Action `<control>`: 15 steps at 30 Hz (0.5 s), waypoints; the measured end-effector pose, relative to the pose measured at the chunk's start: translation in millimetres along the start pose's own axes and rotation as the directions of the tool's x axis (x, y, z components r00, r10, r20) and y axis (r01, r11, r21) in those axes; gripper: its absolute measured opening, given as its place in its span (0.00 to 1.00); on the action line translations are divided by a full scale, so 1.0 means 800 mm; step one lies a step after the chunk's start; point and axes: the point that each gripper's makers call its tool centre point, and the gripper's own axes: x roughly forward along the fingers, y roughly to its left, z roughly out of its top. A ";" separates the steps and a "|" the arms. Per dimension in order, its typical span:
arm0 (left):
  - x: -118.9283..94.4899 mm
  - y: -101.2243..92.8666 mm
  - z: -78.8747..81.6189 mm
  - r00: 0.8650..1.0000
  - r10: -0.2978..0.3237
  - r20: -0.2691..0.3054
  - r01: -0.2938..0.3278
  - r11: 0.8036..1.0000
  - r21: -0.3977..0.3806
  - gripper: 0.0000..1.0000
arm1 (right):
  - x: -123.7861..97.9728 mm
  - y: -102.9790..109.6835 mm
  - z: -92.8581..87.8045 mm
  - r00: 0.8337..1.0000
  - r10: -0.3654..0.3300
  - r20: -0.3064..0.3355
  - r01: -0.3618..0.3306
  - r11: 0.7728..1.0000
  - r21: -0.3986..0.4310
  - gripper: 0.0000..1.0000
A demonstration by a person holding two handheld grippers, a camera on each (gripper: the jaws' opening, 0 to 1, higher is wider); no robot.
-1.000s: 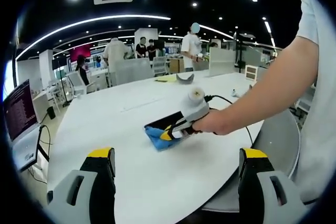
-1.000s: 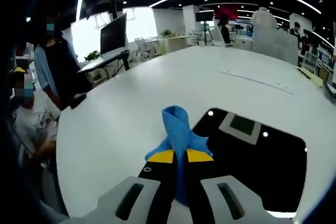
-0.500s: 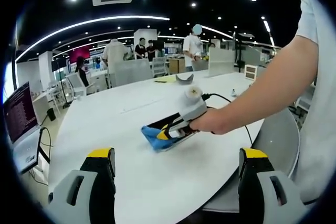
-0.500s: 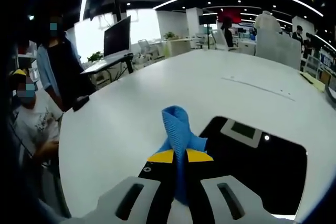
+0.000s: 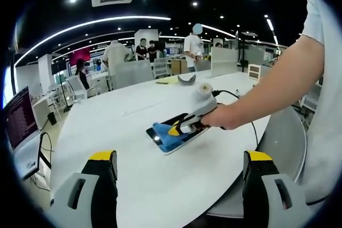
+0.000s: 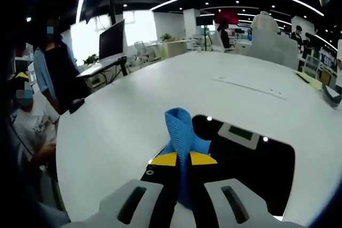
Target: Wipe the mirror surface with the cleaning cloth until all visible marks leave the cleaned area.
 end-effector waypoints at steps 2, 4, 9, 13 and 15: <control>0.002 -0.001 0.002 1.000 0.002 0.001 -0.002 1.000 0.002 0.99 | -0.005 -0.008 -0.003 1.000 -0.005 -0.001 0.005 1.000 0.007 0.01; 0.005 -0.004 0.004 1.000 0.000 0.001 0.000 1.000 0.004 0.99 | -0.010 -0.013 -0.005 1.000 -0.009 0.000 0.009 1.000 0.005 0.01; 0.012 -0.012 0.007 1.000 -0.005 -0.004 0.005 1.000 0.007 0.99 | -0.018 -0.031 -0.011 1.000 -0.020 -0.003 0.020 1.000 0.009 0.01; 0.016 -0.016 0.011 1.000 -0.006 -0.001 0.006 1.000 0.009 0.99 | -0.025 -0.039 -0.012 1.000 -0.027 0.001 0.027 0.999 0.016 0.01; 0.018 -0.018 0.010 1.000 -0.002 -0.015 0.003 0.999 0.036 0.99 | -0.028 -0.042 -0.012 1.000 -0.027 0.001 0.027 1.000 0.013 0.01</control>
